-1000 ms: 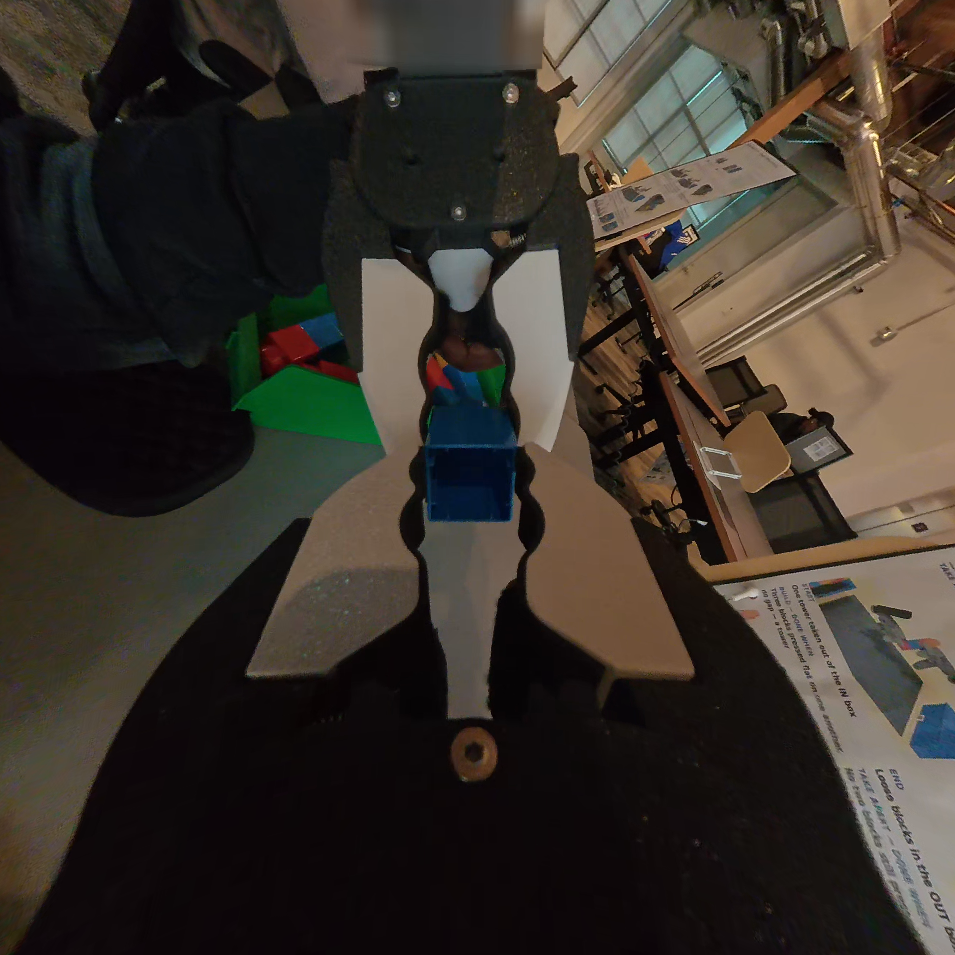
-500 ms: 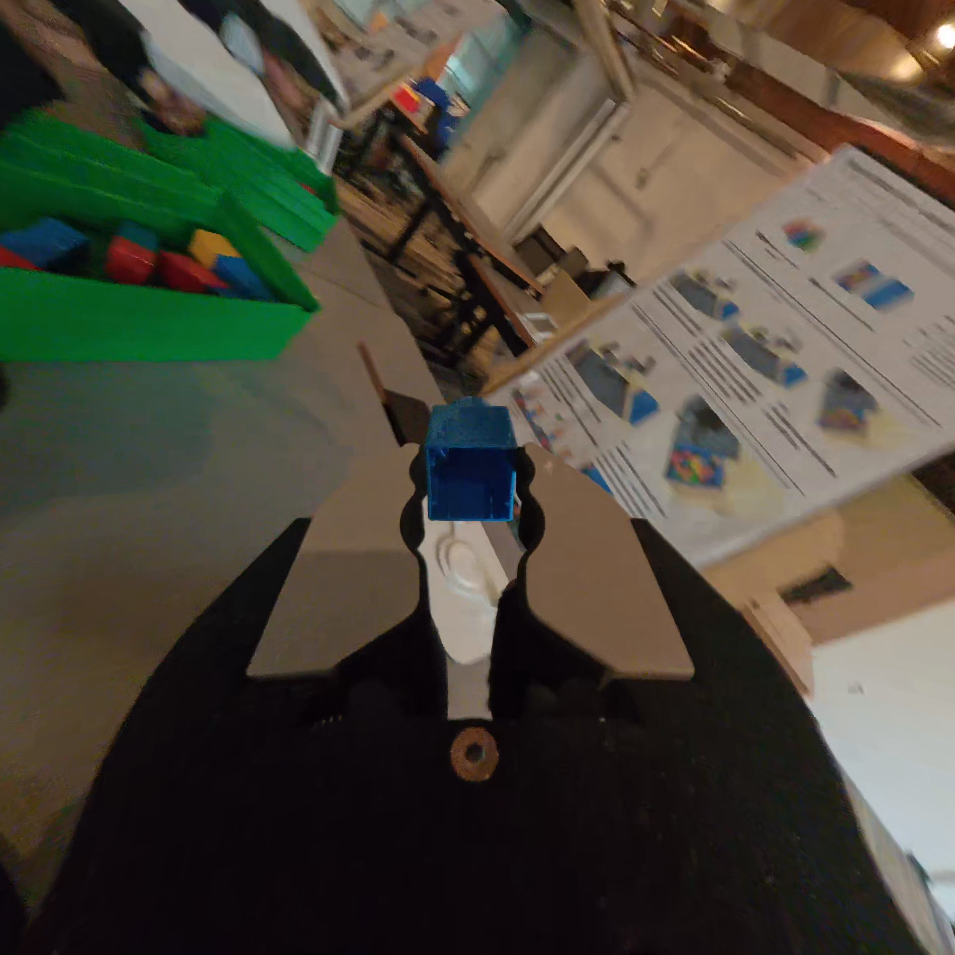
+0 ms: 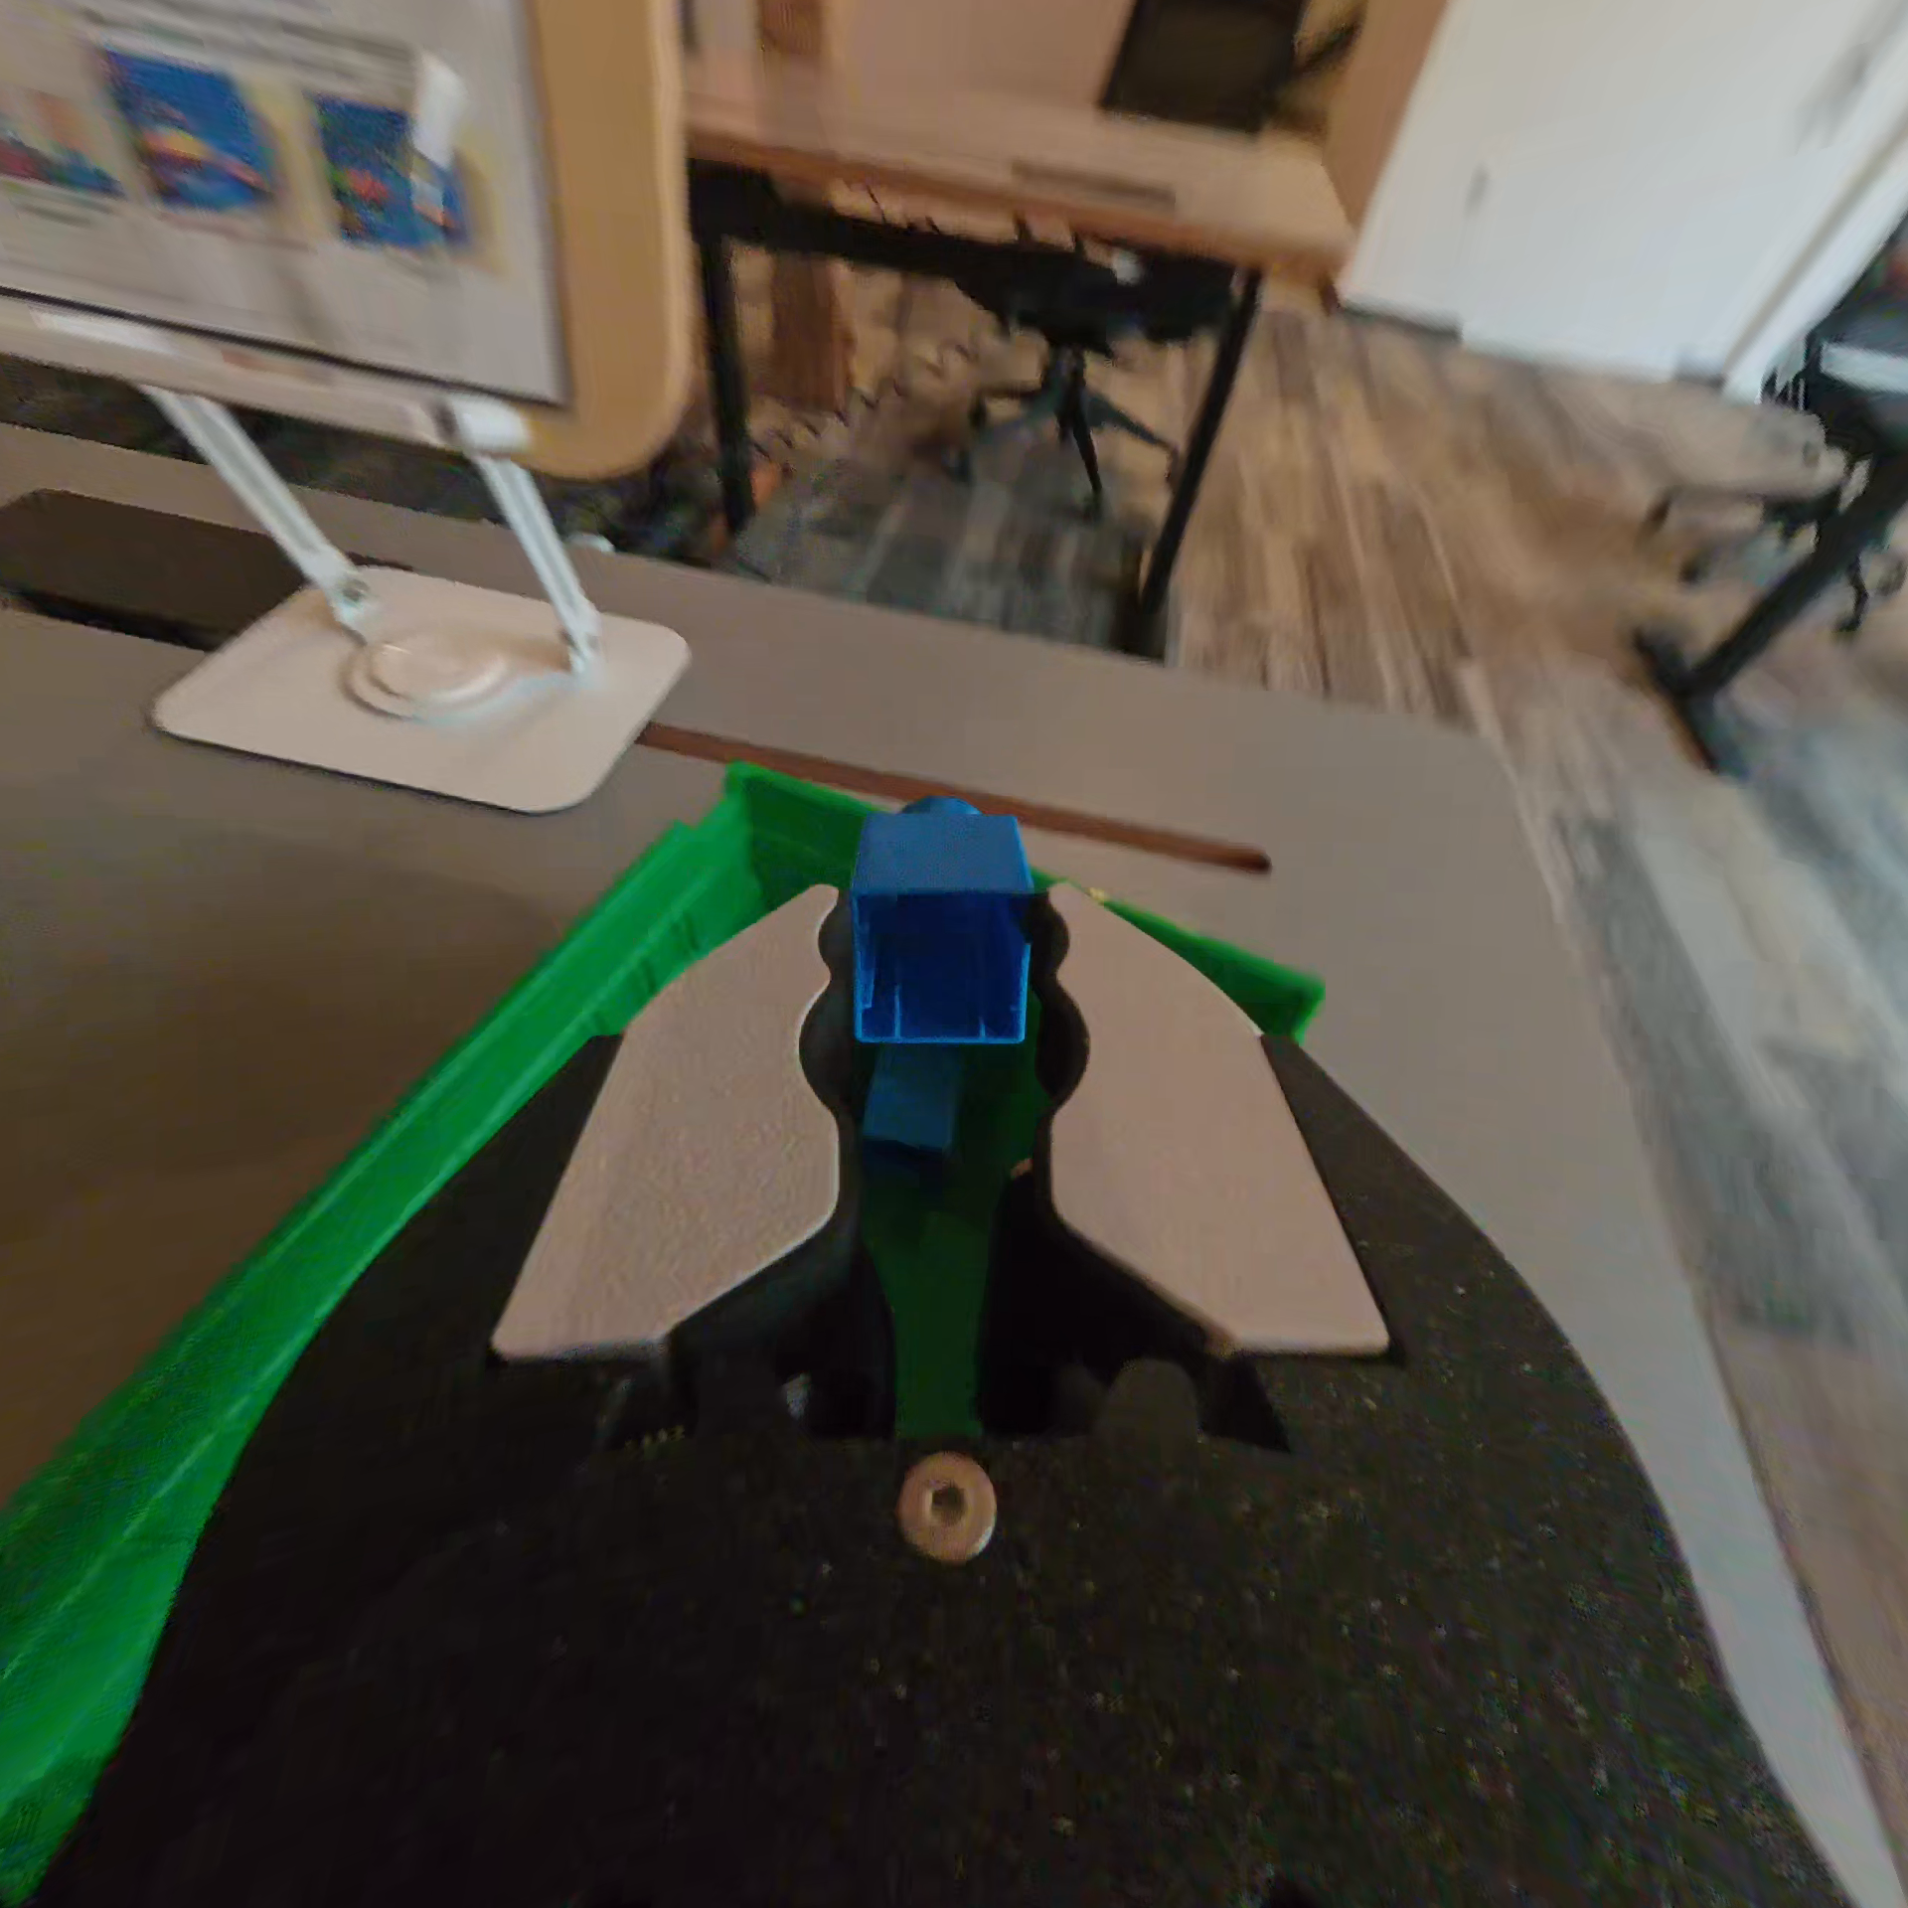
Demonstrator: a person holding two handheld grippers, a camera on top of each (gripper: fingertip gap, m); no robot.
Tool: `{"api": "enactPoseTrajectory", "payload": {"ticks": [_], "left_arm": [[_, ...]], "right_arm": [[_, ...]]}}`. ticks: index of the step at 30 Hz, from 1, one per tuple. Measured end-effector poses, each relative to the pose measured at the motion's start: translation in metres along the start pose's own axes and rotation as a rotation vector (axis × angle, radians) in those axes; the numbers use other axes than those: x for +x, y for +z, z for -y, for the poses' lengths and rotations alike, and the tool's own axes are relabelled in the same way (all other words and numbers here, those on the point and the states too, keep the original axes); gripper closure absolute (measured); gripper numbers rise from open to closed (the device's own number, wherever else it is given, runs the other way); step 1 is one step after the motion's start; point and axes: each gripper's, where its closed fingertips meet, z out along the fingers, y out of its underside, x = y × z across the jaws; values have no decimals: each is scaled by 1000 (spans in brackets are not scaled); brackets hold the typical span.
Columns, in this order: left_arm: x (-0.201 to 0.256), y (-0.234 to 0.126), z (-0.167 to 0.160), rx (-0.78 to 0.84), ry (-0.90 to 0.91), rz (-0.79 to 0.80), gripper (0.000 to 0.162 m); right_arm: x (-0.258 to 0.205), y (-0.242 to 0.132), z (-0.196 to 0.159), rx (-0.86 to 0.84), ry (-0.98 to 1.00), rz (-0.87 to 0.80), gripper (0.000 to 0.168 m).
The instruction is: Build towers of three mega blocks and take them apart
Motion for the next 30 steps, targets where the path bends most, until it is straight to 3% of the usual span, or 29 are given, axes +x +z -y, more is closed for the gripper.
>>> {"api": "enactPoseTrajectory", "payload": {"ticks": [4,10,22,30], "left_arm": [[-17,-5,-2,-19,-59,79,127],[-31,-10,-7,-40,-97,132,127],[-46,-19,-14,-77,-105,185,127],[-51,-24,-16,-99,-92,208,127]], "right_arm": [[25,20,-38,-147,123,-114,136],[33,42,-83,-343,147,-182,136],[31,69,-120,-455,122,-189,135],[34,64,-132,-523,134,-194,135]]}}
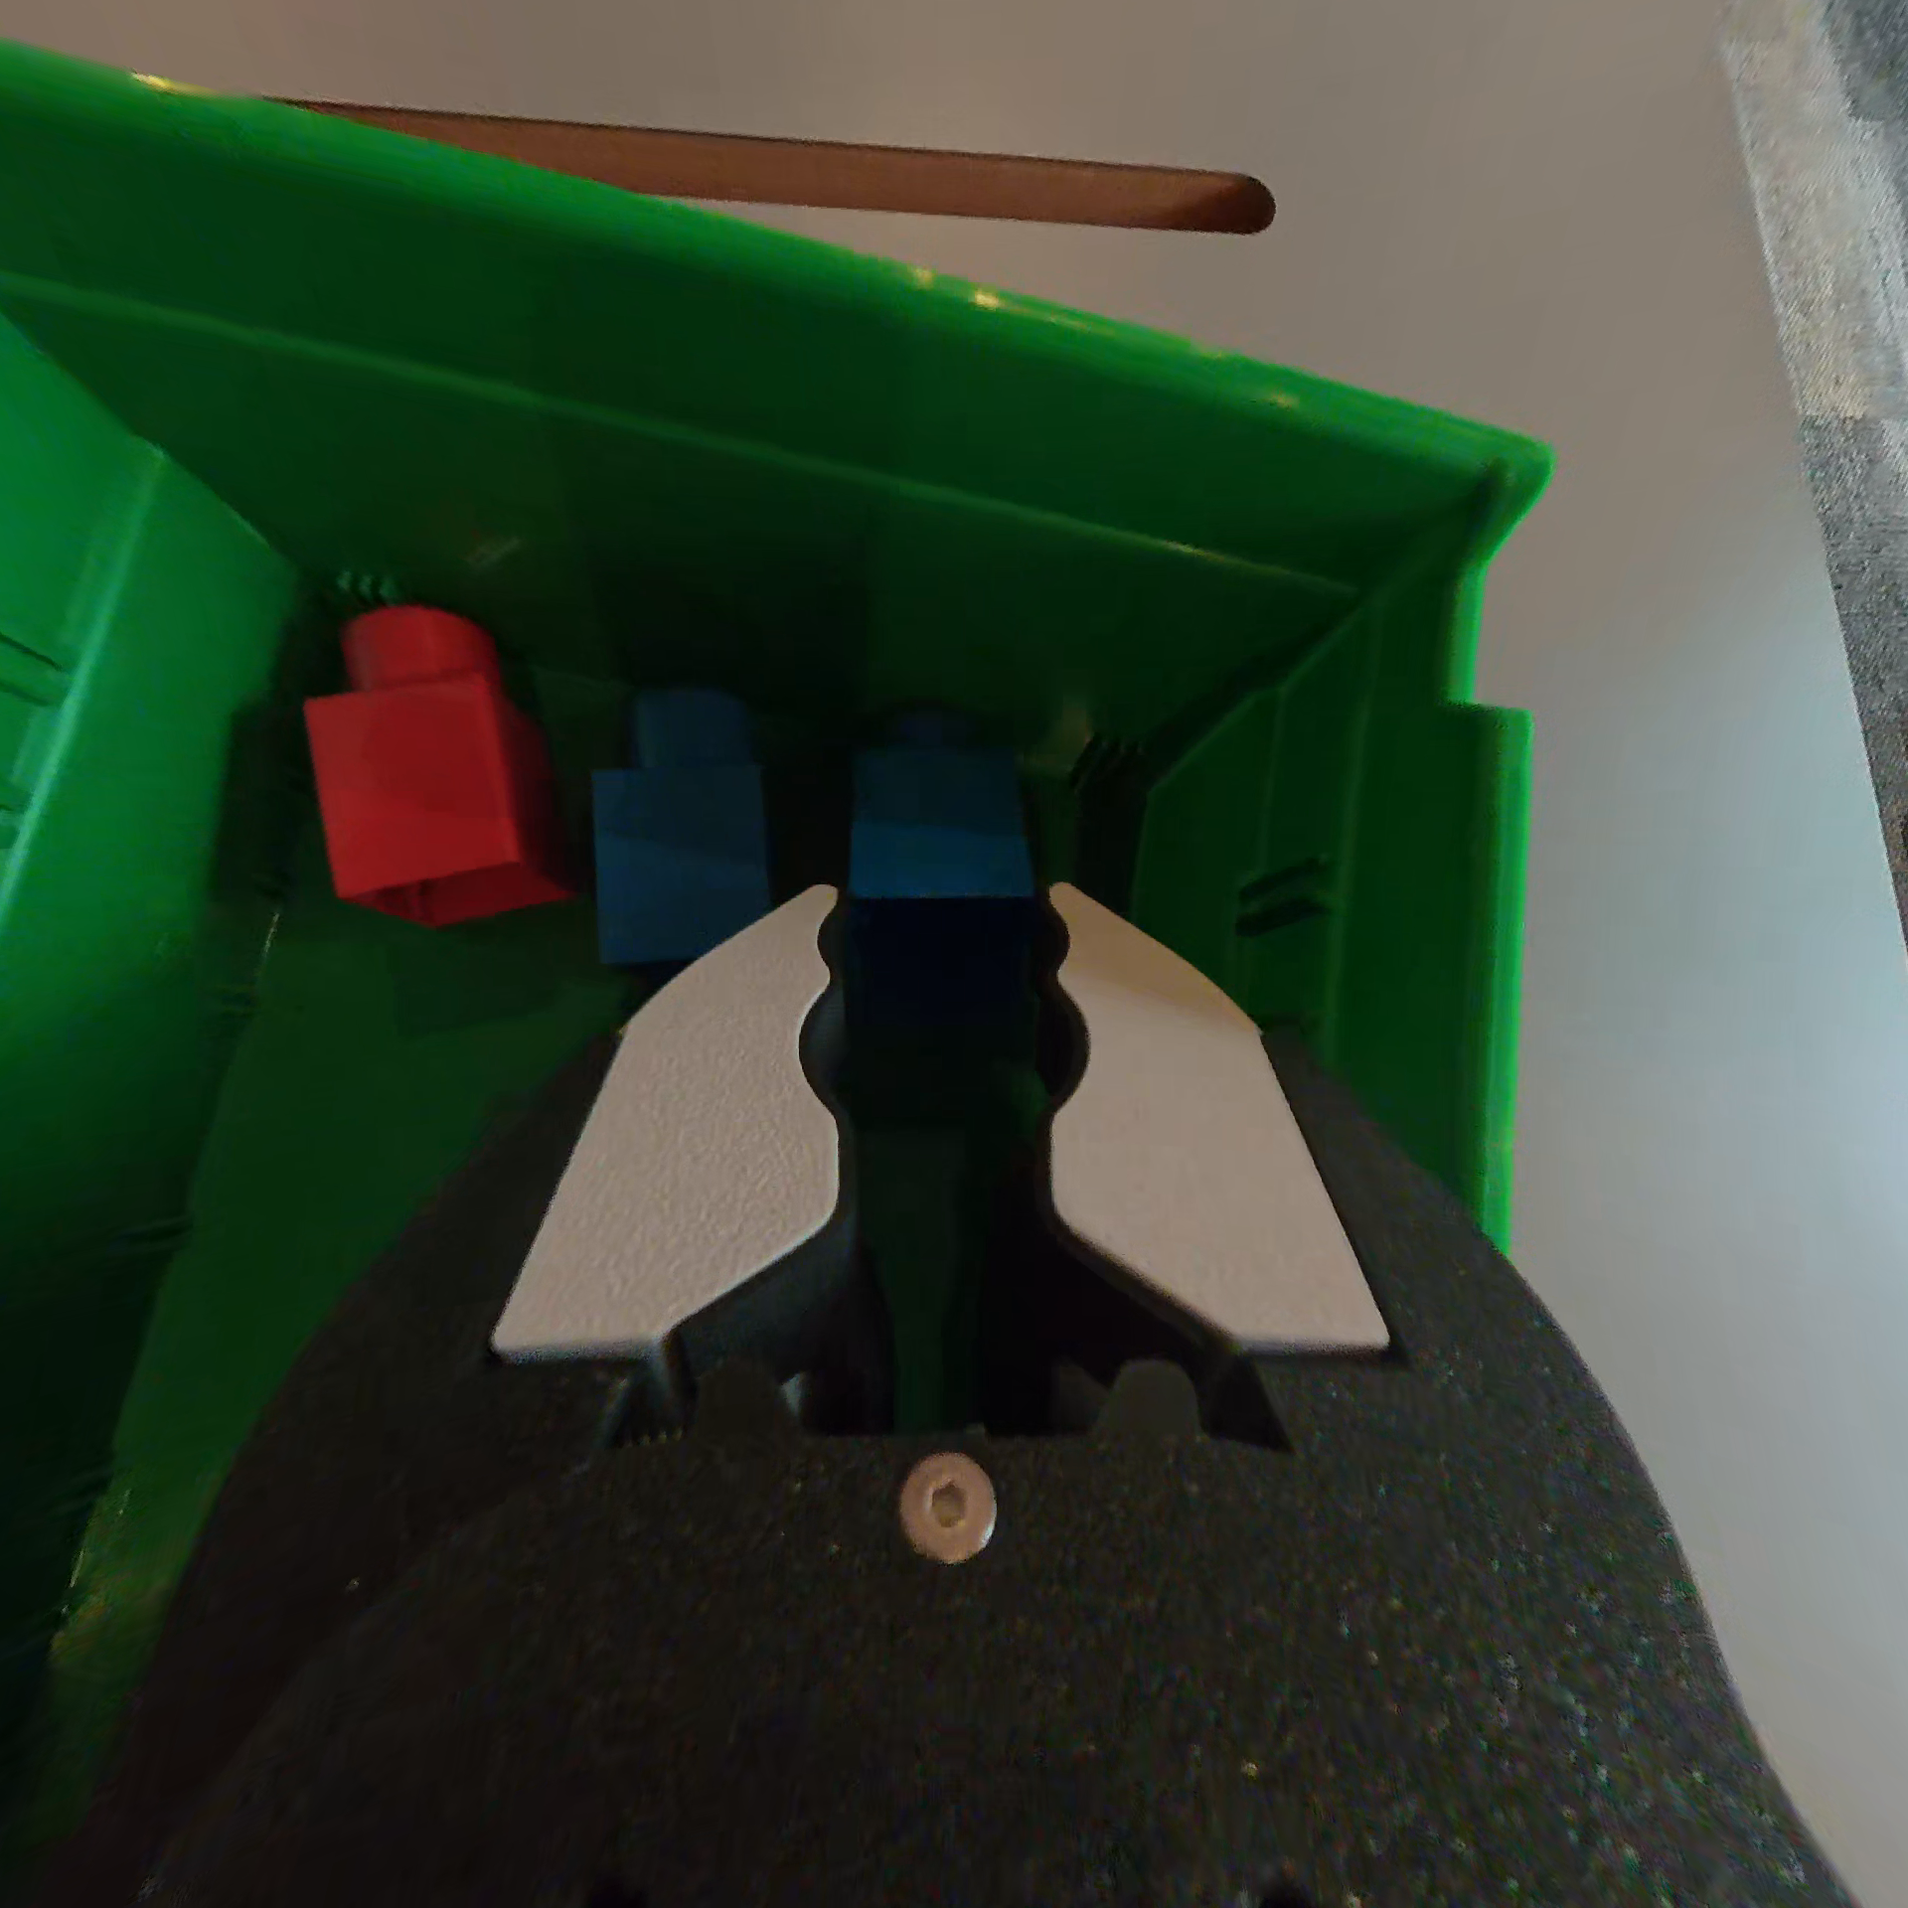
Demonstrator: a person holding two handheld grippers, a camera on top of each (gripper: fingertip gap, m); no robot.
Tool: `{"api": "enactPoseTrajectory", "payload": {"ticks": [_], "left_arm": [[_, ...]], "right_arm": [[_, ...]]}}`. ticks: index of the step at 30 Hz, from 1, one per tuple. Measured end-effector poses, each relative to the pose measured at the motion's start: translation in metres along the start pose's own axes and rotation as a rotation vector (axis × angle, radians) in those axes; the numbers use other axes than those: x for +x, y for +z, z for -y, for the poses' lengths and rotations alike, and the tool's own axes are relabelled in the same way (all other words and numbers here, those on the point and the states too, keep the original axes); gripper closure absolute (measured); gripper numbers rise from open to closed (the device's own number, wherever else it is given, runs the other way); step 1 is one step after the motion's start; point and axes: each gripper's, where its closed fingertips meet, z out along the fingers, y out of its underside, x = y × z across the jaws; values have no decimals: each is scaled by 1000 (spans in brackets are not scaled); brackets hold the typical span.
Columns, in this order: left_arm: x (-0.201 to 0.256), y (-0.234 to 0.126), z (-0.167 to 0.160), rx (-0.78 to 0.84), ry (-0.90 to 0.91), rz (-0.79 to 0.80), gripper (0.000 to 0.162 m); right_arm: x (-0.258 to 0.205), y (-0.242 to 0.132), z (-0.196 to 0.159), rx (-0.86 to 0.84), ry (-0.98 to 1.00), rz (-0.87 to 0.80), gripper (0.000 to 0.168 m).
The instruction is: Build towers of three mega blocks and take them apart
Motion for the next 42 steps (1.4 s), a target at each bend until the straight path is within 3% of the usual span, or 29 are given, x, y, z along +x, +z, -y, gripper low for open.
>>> {"api": "enactPoseTrajectory", "payload": {"ticks": [13,19,23,31,36,40,42], "left_arm": [[-3,-4,-5,-44,46,28,126],[-8,-9,-11,-86,83,54,126],[-11,-13,-19,-148,141,79,126],[-11,-32,-73,-476,248,6,122],[-16,-51,-133,-800,313,-50,122],[-6,-81,-179,-1057,294,-205,127],[-11,-99,-196,-1187,220,-196,125]], "right_arm": [[6,-7,-5,-57,-8,-33,126],[2,-55,42,195,11,-14,122],[-17,-92,63,303,-84,46,114],[-53,-144,94,480,-211,93,112],[-53,-148,92,460,-253,62,112],[-54,-149,91,457,-266,58,112],[-53,-150,92,461,-270,54,112]]}}
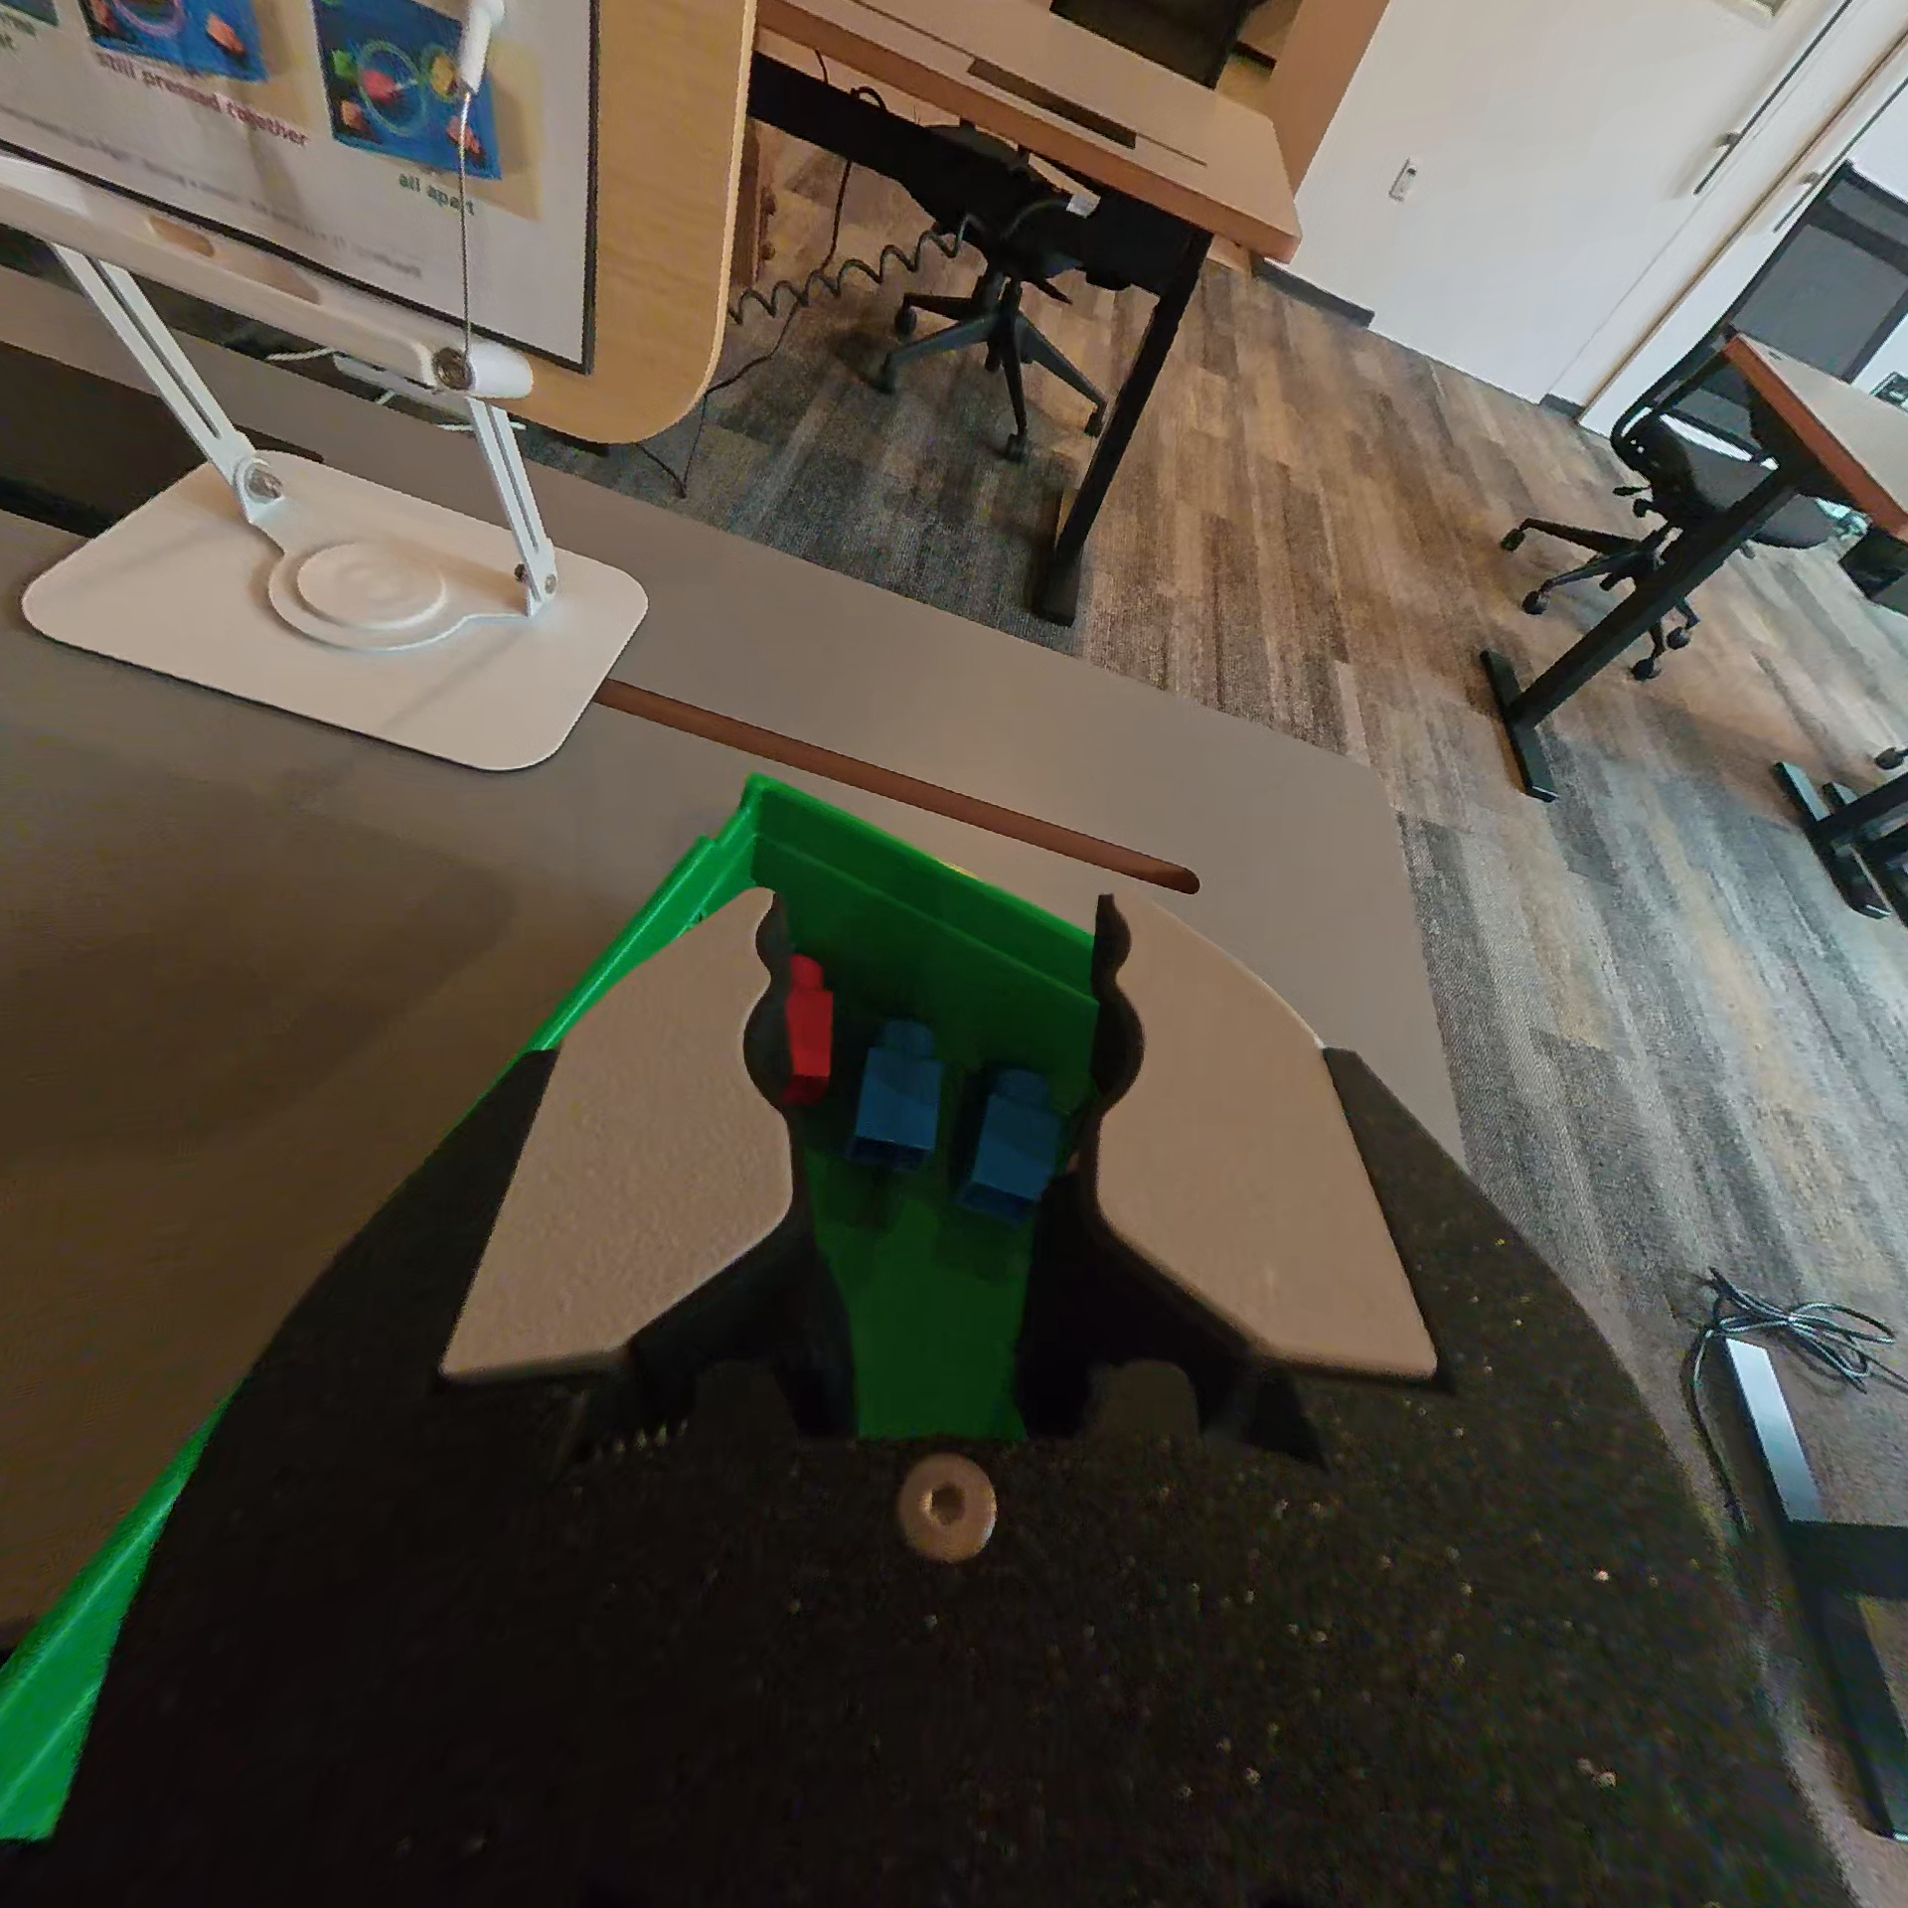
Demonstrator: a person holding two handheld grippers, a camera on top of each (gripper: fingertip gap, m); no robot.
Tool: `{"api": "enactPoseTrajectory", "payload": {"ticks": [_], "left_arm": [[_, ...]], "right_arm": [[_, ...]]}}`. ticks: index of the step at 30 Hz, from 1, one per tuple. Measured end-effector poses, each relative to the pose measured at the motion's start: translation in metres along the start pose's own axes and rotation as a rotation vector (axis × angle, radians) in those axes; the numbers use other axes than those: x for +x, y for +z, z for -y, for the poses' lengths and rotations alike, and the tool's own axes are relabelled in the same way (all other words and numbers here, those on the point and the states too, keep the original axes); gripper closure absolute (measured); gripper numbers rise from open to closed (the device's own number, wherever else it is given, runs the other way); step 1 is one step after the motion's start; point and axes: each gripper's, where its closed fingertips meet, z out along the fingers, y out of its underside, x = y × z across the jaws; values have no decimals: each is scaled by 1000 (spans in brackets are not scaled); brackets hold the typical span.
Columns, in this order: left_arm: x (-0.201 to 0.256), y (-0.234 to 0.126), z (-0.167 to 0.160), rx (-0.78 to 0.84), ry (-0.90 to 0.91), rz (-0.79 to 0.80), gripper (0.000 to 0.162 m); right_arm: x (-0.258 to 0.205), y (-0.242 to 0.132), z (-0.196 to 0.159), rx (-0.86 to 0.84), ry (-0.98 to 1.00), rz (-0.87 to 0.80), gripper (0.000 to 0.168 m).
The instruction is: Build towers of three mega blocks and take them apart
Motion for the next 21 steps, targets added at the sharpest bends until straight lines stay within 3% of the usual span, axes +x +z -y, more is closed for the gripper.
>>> {"api": "enactPoseTrajectory", "payload": {"ticks": [5,14,21], "left_arm": [[-6,20,-45,-223,-226,-82,106],[5,31,-51,-237,-162,-177,67],[6,49,-49,-228,2,-176,78]], "right_arm": [[-2,-3,5,20,-21,-1,112],[-9,-2,7,16,-87,14,113],[-16,-4,14,53,-149,30,116]]}}
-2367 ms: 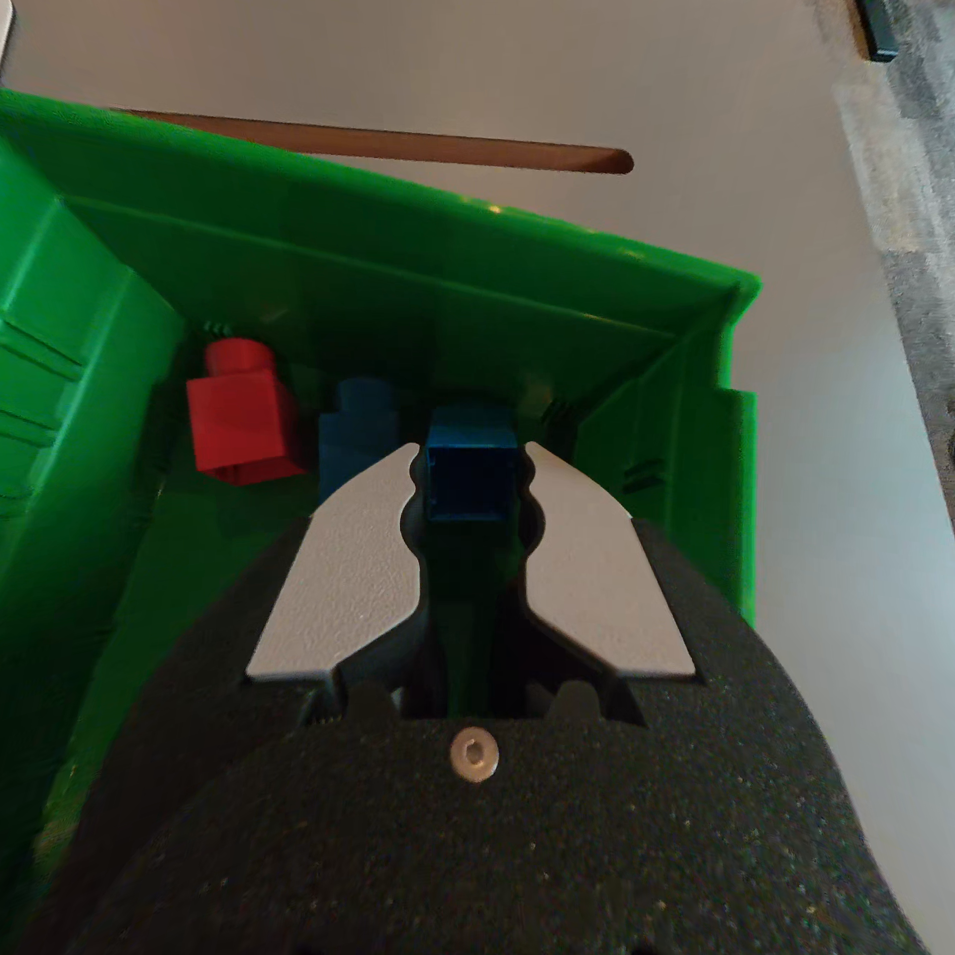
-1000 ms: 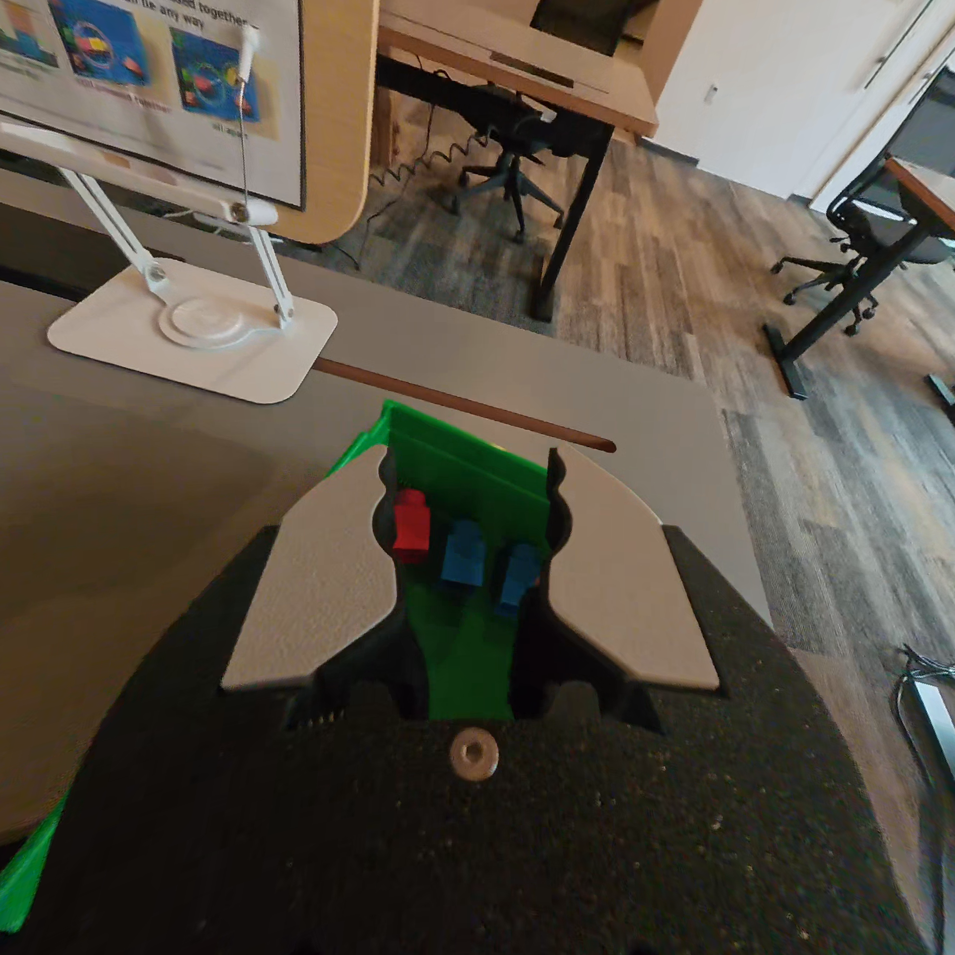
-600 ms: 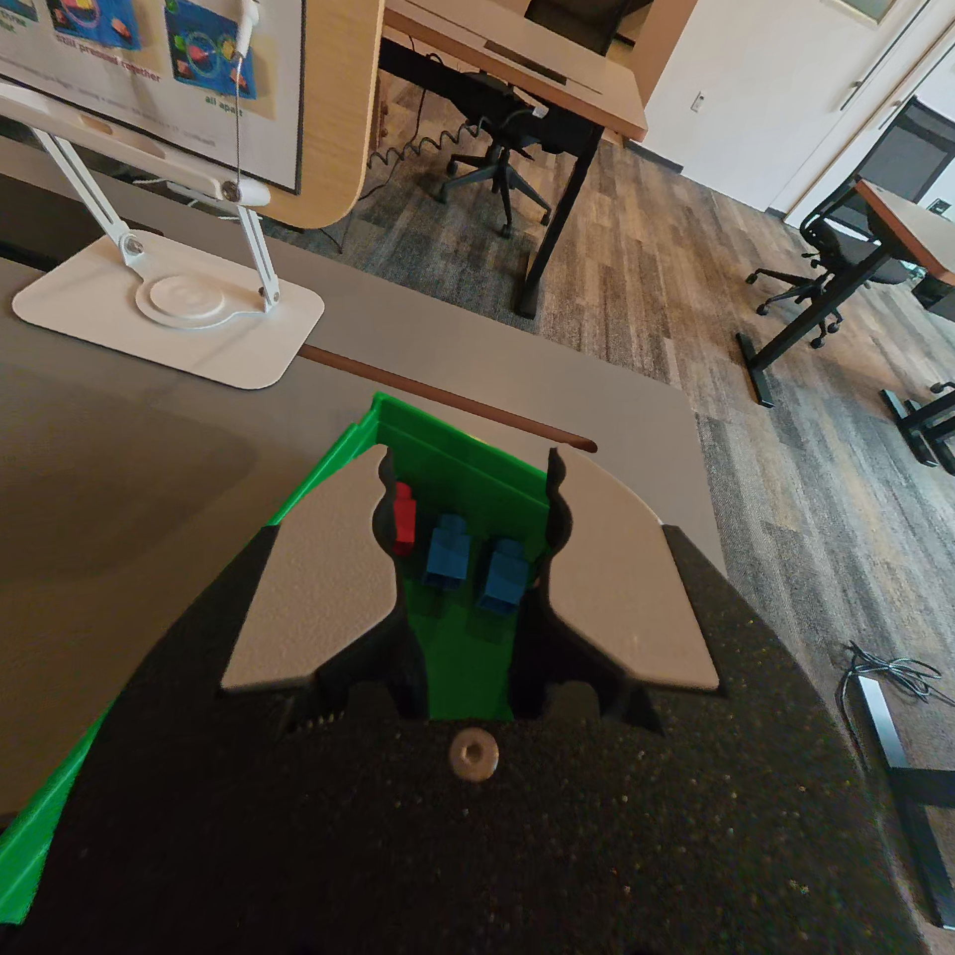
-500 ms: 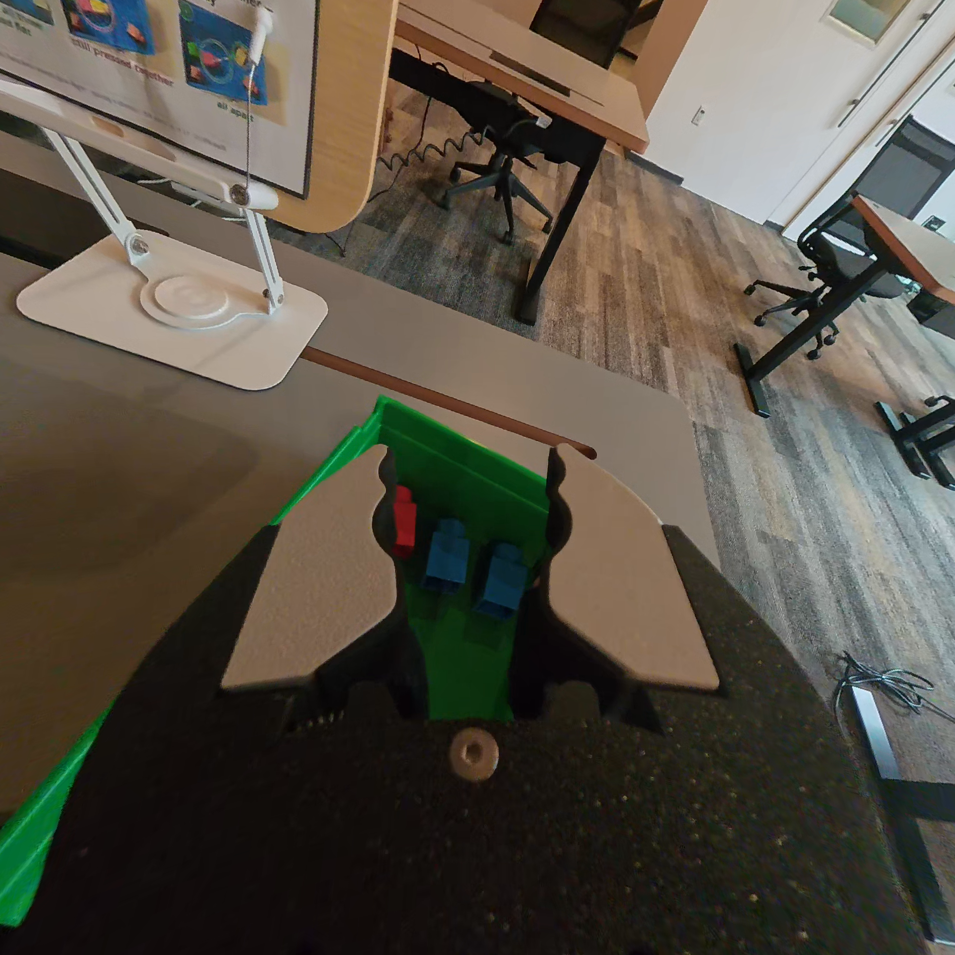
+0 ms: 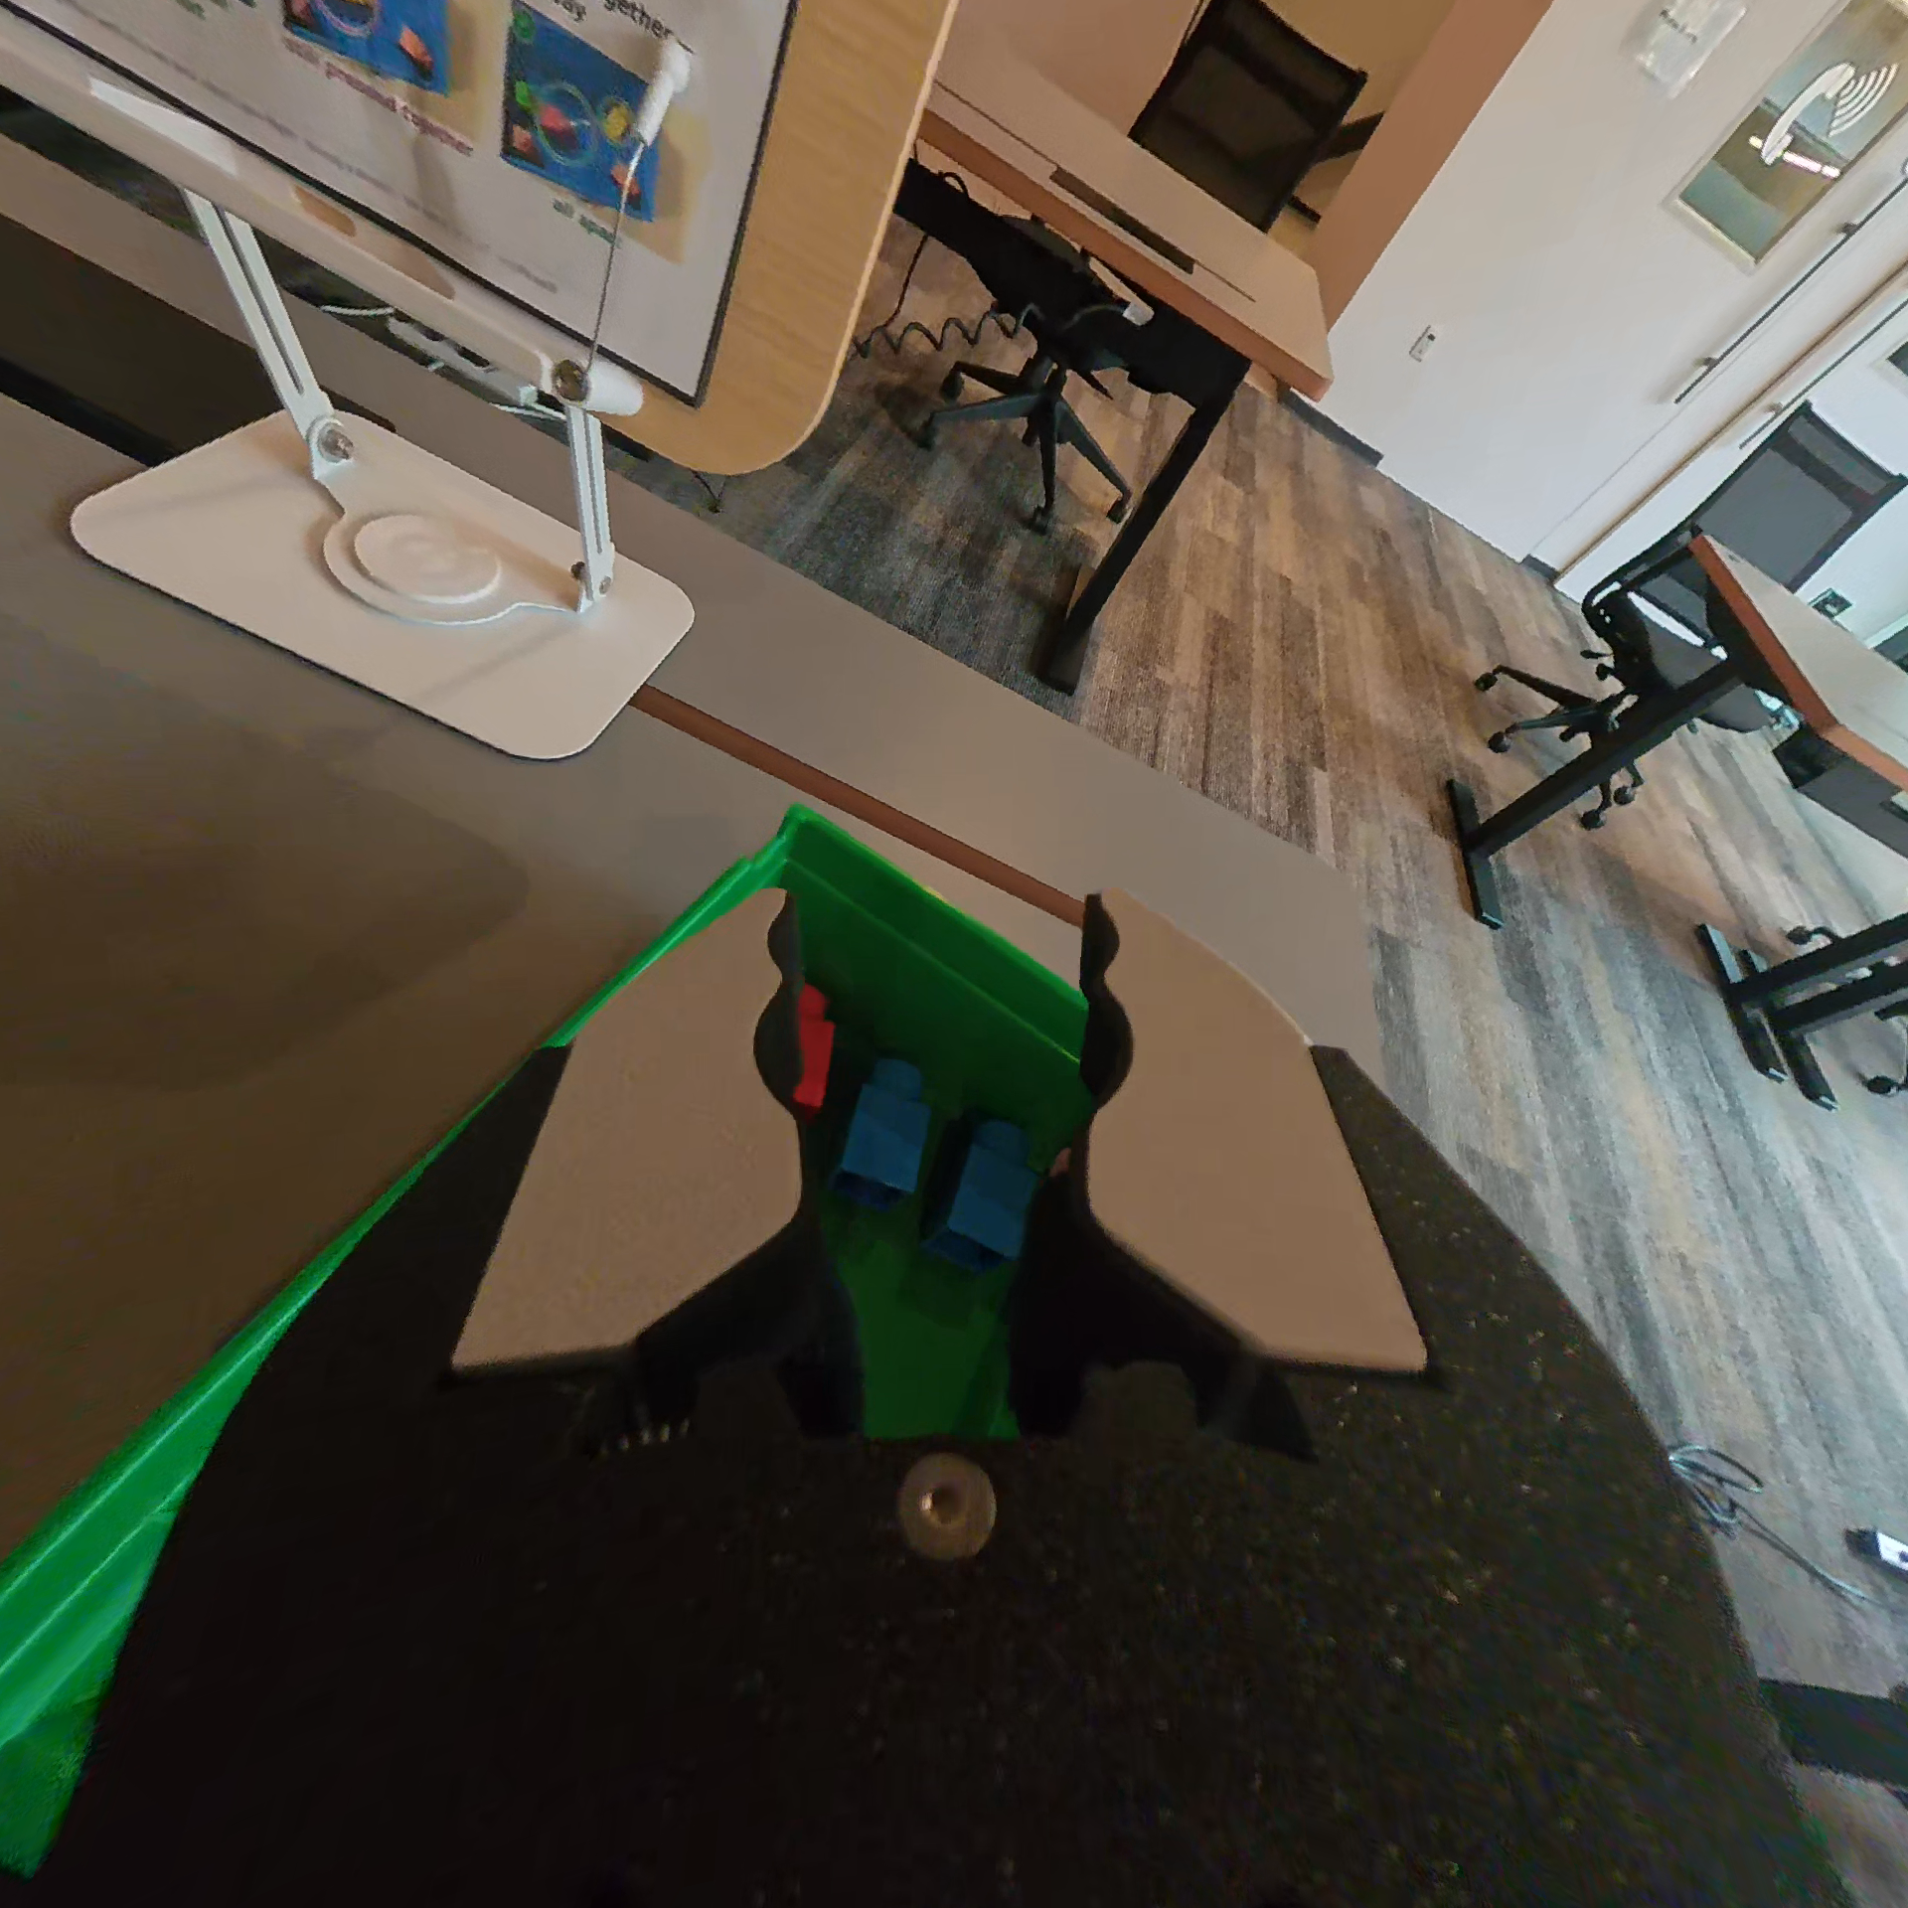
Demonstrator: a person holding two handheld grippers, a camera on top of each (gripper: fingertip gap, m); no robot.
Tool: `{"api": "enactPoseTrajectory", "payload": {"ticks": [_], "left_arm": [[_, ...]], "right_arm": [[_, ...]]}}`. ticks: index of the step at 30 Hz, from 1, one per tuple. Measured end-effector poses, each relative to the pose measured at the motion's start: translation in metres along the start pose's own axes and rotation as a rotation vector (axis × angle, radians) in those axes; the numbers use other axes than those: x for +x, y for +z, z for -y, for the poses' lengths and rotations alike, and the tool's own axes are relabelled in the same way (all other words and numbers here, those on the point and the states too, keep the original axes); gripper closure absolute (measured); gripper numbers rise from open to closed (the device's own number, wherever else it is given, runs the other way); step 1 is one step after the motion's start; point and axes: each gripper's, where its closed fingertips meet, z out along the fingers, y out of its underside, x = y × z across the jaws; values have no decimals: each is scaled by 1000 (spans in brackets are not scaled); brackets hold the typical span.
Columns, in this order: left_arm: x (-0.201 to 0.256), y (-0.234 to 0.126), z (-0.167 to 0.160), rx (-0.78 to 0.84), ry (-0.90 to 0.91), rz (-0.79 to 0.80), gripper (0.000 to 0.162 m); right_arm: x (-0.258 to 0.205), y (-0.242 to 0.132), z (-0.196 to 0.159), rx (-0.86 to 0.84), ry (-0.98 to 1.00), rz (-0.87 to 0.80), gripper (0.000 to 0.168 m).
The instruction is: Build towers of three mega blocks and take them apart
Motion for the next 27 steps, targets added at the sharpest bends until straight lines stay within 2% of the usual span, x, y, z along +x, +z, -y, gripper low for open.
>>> {"api": "enactPoseTrajectory", "payload": {"ticks": [3,5,8,15,23,27], "left_arm": [[-1,3,8,43,73,17,87],[-2,10,1,-4,69,8,94],[-6,12,0,8,63,15,103],[-15,15,0,-50,186,99,106],[-17,30,7,-89,280,104,103],[-17,50,2,-121,310,57,104]], "right_arm": [[0,-1,3,12,-12,-5,117],[-1,-2,5,21,-15,-4,118],[-1,-3,8,39,-23,-7,119],[-5,-6,14,68,-56,2,123],[-12,-5,20,79,-102,16,124],[-16,-5,25,91,-135,19,124]]}}
